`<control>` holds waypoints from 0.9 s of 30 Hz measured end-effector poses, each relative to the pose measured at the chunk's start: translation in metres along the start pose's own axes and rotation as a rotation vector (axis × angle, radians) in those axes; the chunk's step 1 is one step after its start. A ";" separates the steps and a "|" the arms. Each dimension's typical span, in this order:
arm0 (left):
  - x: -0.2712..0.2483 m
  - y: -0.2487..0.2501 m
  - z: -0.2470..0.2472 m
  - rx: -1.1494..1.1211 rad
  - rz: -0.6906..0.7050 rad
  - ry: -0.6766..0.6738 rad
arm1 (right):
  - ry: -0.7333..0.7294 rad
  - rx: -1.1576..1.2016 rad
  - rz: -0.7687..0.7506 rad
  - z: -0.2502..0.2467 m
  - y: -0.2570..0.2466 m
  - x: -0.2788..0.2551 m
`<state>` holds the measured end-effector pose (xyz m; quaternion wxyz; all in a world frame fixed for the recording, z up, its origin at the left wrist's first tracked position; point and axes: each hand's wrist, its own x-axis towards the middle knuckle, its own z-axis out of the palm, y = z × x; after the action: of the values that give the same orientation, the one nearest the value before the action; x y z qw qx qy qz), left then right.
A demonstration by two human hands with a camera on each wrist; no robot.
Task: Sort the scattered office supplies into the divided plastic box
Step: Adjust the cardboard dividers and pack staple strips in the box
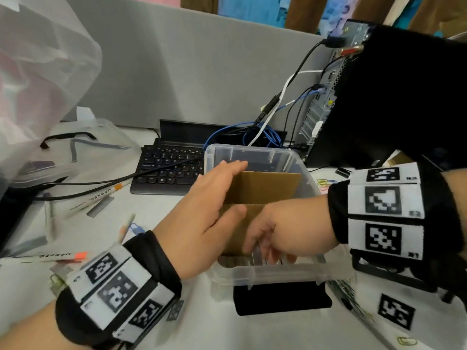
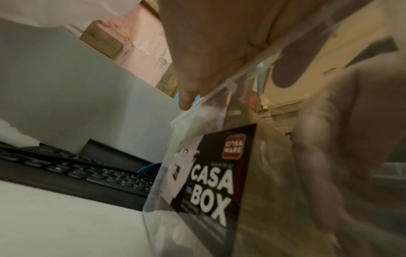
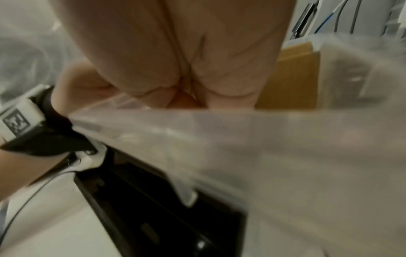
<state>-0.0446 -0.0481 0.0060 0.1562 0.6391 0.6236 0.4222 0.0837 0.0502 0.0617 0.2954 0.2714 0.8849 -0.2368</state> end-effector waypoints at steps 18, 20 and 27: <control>-0.008 -0.015 0.004 -0.119 -0.140 0.032 | -0.248 -0.083 0.054 0.021 0.014 0.031; -0.008 -0.015 0.004 -0.118 -0.142 0.037 | -0.159 -0.042 0.047 0.024 0.016 0.033; -0.006 -0.013 0.002 -0.095 -0.159 0.027 | -0.215 0.067 0.079 0.019 0.017 0.032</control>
<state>-0.0508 -0.0513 -0.0066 0.2111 0.5736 0.6538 0.4460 0.0800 0.0631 0.0227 0.3884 0.2891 0.8282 -0.2822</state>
